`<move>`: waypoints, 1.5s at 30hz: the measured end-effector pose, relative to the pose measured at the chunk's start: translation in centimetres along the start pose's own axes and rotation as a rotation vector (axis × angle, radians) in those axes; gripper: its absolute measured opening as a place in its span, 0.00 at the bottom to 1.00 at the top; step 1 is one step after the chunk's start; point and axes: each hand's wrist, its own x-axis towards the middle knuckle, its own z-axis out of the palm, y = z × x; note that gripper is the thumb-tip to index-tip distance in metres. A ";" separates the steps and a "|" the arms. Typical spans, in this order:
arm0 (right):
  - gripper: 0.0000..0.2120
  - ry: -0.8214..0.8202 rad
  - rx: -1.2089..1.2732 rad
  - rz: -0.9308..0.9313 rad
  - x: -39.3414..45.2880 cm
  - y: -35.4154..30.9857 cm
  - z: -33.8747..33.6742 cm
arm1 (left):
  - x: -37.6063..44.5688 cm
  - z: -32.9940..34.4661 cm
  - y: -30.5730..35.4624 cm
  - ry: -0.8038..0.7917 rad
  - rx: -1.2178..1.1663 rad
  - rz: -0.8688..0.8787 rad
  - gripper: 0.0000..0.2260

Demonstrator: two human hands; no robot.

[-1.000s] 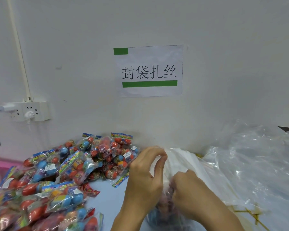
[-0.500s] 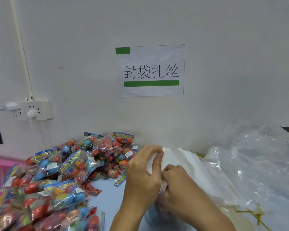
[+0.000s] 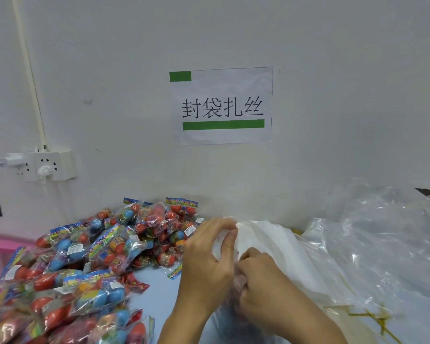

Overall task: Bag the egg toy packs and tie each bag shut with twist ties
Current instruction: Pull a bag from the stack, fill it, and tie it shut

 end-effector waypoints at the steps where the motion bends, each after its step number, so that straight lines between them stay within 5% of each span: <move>1: 0.10 0.010 -0.013 0.024 0.0 0.2 0.1 | -0.1 0.1 0.1 -0.010 0.005 0.003 0.05; 5: 0.01 0.171 -0.057 0.078 0.1 1.1 0.1 | 0.1 0.1 0.0 0.013 0.006 -0.015 0.05; 9: 0.18 0.414 0.126 -0.043 0.3 1.7 -1.0 | 0.1 -0.1 -0.1 0.109 0.018 -0.066 0.08; 14: 0.19 0.722 0.317 -0.226 -0.9 1.5 -3.7 | 0.2 -0.3 -0.2 0.177 0.007 -0.127 0.06; 16: 0.20 0.681 0.306 -0.206 -1.2 1.9 -4.1 | 0.3 -0.4 -0.1 0.207 -0.028 -0.147 0.05; 20: 0.18 0.319 0.064 -0.061 -1.3 3.3 -3.3 | 0.4 -0.3 0.1 0.199 -0.073 -0.163 0.04; 23: 0.07 0.167 -0.005 0.027 -1.4 4.1 -3.0 | 0.4 -0.3 -0.2 0.173 -0.075 -0.155 0.04; 29: 0.11 0.653 0.374 -0.022 -0.9 4.1 -4.3 | 0.3 -0.2 -0.3 0.183 -0.078 -0.160 0.04; 38: 0.12 0.721 0.647 0.052 -0.8 4.9 -5.0 | 0.4 -0.5 0.1 0.228 -0.214 -0.208 0.03; 40: 0.11 0.740 0.715 0.066 -0.7 5.0 -5.1 | 0.4 -0.7 0.1 0.175 -0.301 -0.245 0.10; 45: 0.10 0.767 0.767 0.121 -0.3 5.2 -4.6 | 0.3 -1.9 -1.9 -0.215 -0.441 -0.475 0.53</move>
